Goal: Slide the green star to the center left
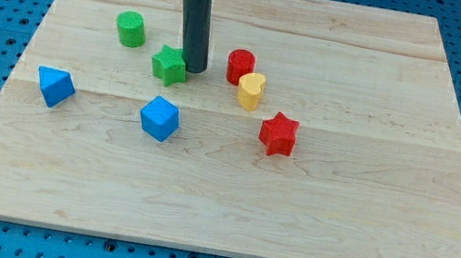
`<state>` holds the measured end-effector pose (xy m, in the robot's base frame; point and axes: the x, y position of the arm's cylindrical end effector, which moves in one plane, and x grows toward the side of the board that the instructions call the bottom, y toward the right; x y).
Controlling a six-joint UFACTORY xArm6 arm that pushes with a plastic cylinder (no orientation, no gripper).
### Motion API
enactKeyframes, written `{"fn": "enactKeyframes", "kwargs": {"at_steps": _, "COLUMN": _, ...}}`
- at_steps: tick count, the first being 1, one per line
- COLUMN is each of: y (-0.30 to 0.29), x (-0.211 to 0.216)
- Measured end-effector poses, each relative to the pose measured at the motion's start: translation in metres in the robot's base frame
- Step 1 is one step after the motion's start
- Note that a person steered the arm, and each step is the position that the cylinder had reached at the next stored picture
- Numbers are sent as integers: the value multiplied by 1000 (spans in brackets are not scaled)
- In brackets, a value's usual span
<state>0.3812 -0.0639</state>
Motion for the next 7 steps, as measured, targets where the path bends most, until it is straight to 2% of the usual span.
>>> {"fn": "enactKeyframes", "kwargs": {"at_steps": 2, "y": -61, "x": 15}}
{"fn": "enactKeyframes", "kwargs": {"at_steps": 4, "y": -63, "x": 2}}
{"fn": "enactKeyframes", "kwargs": {"at_steps": 6, "y": -149, "x": 1}}
{"fn": "enactKeyframes", "kwargs": {"at_steps": 7, "y": -115, "x": 1}}
